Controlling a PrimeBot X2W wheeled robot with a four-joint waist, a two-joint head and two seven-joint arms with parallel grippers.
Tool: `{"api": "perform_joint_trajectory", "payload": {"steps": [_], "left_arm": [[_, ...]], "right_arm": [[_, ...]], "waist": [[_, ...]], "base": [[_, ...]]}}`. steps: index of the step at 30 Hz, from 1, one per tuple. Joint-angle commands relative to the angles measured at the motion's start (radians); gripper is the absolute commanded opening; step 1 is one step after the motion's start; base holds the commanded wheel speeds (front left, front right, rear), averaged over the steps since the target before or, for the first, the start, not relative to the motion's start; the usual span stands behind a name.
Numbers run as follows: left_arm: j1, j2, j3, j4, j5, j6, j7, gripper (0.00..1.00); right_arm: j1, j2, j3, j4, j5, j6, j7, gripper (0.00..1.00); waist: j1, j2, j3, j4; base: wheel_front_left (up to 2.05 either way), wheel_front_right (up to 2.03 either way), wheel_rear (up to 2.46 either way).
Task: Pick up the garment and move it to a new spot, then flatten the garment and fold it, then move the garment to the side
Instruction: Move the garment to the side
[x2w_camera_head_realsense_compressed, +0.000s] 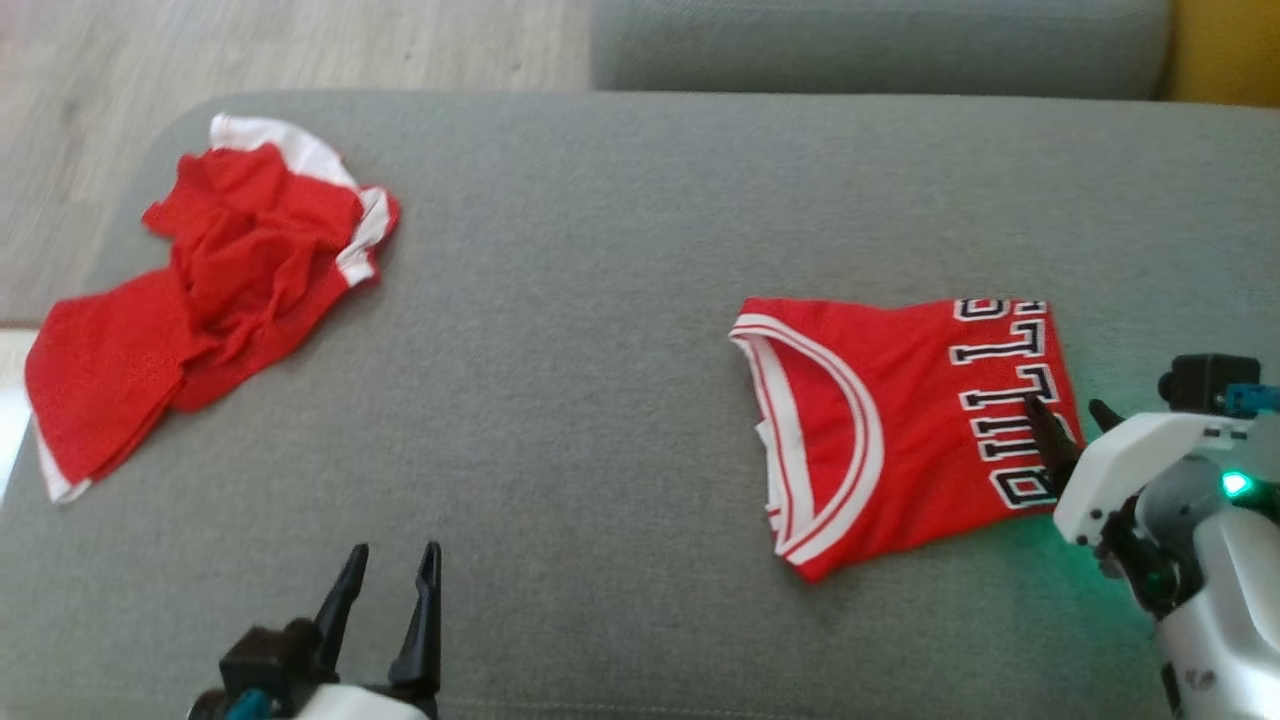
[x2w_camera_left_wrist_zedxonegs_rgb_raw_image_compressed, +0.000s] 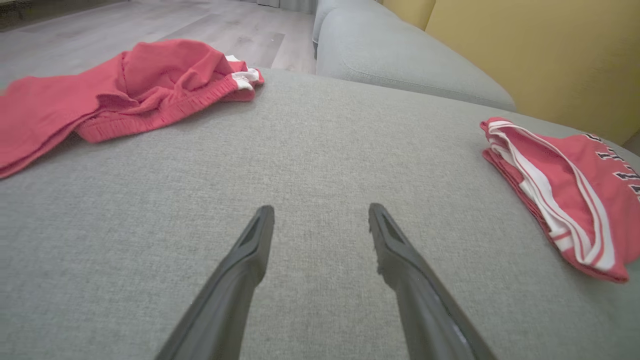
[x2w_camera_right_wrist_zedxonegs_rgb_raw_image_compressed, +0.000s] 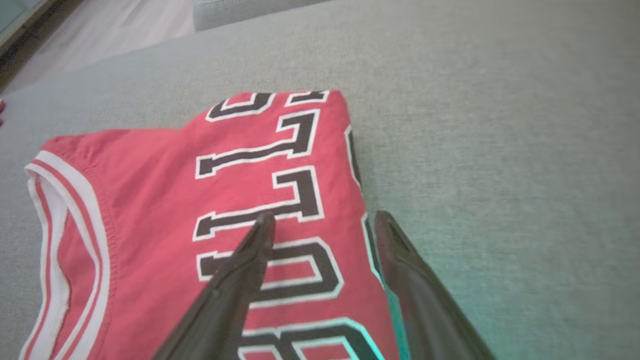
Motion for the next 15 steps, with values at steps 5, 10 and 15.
{"api": "perform_joint_trajectory", "payload": {"steps": [5,10,15], "left_arm": [[-0.051,-0.004,0.014,-0.031,-0.014,0.011,-0.012,1.0],[-0.055,-0.004,0.018,-0.037,-0.016,0.016,-0.012,1.0],[-0.054,-0.004,0.023,-0.048,-0.02,0.021,-0.012,1.0]], "right_arm": [[-0.096,-0.023,0.002,0.091,-0.022,-0.001,0.021,1.0],[-0.134,-0.011,0.008,0.154,0.014,-0.001,0.01,0.0],[-0.174,-0.02,0.024,0.161,0.022,-0.001,-0.038,0.0]], "waist": [[0.0,0.0001,0.035,0.043],[0.0,0.0001,0.045,0.042],[0.0,0.0001,0.06,0.001]], "base": [[0.0,0.0,0.0],[0.0,0.0,0.0],[0.0,0.0,0.0]]}}
